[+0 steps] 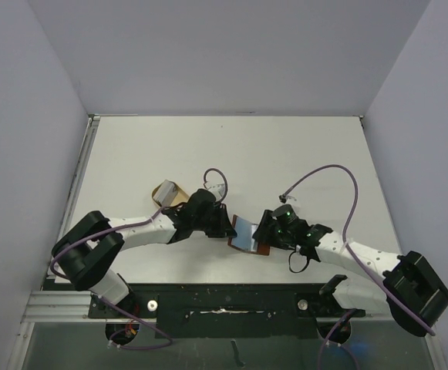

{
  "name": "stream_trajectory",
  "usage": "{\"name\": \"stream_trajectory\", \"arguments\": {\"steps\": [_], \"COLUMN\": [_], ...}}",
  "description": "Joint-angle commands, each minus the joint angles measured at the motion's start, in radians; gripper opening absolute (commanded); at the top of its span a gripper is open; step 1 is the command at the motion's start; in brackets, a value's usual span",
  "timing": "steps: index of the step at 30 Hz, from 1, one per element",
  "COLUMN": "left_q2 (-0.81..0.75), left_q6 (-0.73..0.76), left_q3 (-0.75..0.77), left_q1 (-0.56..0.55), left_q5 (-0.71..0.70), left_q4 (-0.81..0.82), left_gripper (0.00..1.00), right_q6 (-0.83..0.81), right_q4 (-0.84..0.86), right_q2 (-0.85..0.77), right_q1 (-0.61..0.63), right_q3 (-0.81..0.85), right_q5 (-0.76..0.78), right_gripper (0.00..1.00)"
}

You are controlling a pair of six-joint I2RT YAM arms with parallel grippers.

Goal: Put the credit cards into the card holder
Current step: Open the card holder at the center of the board.

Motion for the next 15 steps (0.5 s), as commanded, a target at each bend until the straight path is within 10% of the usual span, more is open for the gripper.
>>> {"name": "stream_trajectory", "arguments": {"steps": [1, 15], "left_q2": [-0.071, -0.08], "left_q6": [0.012, 0.088], "left_q3": [0.078, 0.255], "left_q1": [-0.005, -0.031], "left_q5": [-0.057, -0.153], "left_q4": [-0.089, -0.34], "left_gripper": [0.0, 0.0], "right_q6": [-0.018, -0.01], "right_q4": [-0.193, 0.12], "right_q2": [-0.11, -0.234], "right_q1": [0.002, 0.006], "right_q3": [0.075, 0.102], "right_q5": [0.098, -0.078], "right_gripper": [0.54, 0.54]}}
